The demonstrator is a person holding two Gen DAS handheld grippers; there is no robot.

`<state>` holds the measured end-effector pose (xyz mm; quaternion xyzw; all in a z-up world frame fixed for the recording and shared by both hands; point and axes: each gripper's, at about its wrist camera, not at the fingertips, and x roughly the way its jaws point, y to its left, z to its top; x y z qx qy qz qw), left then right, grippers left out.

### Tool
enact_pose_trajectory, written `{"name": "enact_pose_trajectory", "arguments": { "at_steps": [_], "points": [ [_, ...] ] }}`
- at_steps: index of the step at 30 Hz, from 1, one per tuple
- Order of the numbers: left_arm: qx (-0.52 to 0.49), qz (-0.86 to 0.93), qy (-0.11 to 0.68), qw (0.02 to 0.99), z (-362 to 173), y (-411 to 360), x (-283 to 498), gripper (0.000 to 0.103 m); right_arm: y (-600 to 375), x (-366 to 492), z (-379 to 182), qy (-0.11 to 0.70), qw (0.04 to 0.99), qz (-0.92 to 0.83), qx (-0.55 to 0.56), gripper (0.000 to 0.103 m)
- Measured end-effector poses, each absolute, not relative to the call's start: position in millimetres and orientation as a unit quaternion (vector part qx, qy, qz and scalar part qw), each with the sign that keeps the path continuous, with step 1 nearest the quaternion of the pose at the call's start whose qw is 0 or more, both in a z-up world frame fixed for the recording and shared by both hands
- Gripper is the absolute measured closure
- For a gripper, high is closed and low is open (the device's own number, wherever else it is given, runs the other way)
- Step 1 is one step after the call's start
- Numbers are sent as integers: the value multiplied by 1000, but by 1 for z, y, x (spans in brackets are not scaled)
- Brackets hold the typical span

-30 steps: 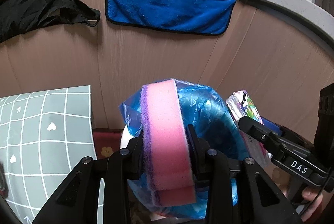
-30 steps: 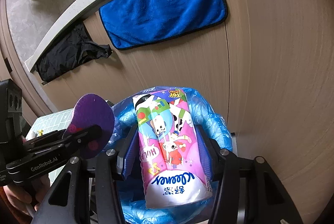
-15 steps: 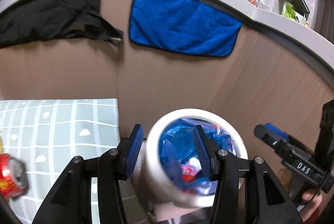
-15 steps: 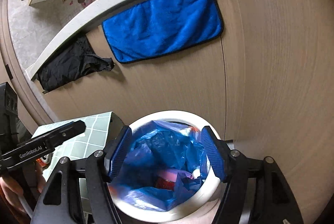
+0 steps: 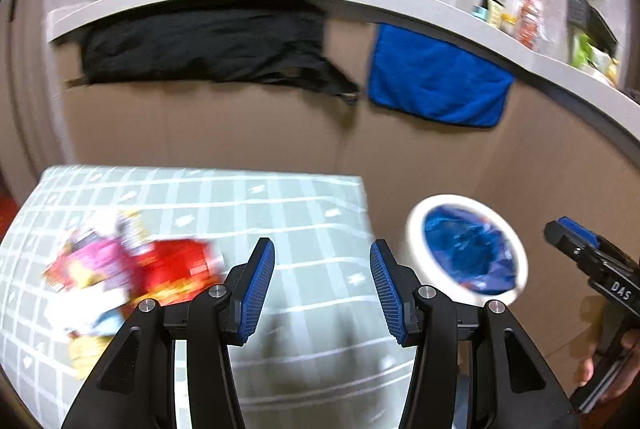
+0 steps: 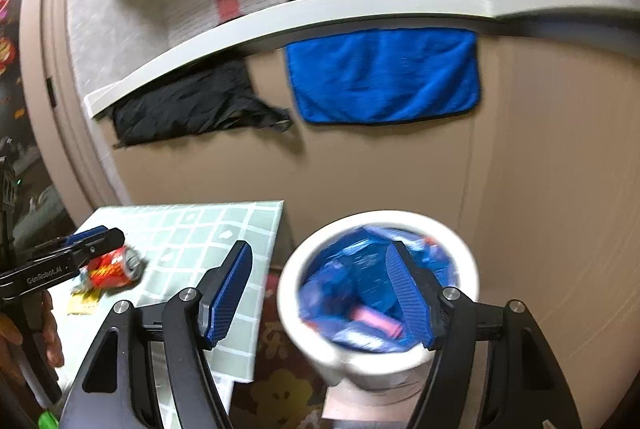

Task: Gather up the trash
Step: 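Grasp the white crumpled tissue with the right tool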

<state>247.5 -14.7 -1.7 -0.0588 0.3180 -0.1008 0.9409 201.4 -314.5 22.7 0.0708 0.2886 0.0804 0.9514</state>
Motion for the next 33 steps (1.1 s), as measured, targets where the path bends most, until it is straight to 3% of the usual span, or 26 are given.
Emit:
{"name": "enact_pose_trajectory", "arguments": {
  "at_steps": [16,25,33],
  "points": [
    [-133,86,300,941,-29,219,166,52,-122,195,36,301,926,228,-2,35],
    [-154,75,322,931,-58,256,165,52,-13,203,21,318,898,287,-103,35],
    [-149,78,330,929,-71,271,160,52,47,207,9,336,860,365,-117,35]
  ]
}}
